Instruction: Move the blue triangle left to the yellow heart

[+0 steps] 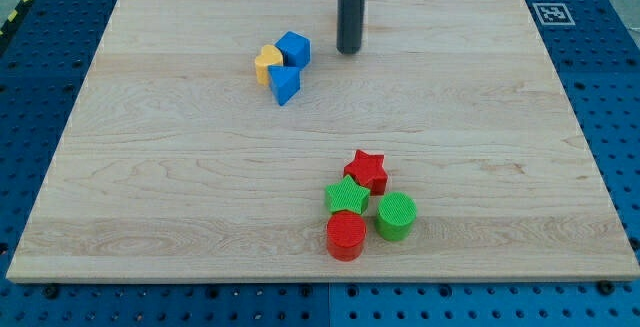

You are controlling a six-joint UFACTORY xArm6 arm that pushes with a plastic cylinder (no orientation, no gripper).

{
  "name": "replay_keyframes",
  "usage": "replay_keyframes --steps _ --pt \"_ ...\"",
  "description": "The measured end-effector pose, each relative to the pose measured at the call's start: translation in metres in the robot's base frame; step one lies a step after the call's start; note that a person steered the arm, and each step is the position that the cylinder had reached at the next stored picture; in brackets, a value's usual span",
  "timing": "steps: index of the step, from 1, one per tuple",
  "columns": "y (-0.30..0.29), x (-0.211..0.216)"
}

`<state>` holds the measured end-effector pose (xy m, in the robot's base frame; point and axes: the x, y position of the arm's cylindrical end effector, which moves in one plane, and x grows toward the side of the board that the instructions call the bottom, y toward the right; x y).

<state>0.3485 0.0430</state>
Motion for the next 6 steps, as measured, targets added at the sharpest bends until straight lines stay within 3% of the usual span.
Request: replay_keyframes --steps 1,2,4,6 --pt "0.001 0.049" --pt "-0.034 0.068" --pt "-0.140 0.056" --pt "-0.125 0.034"
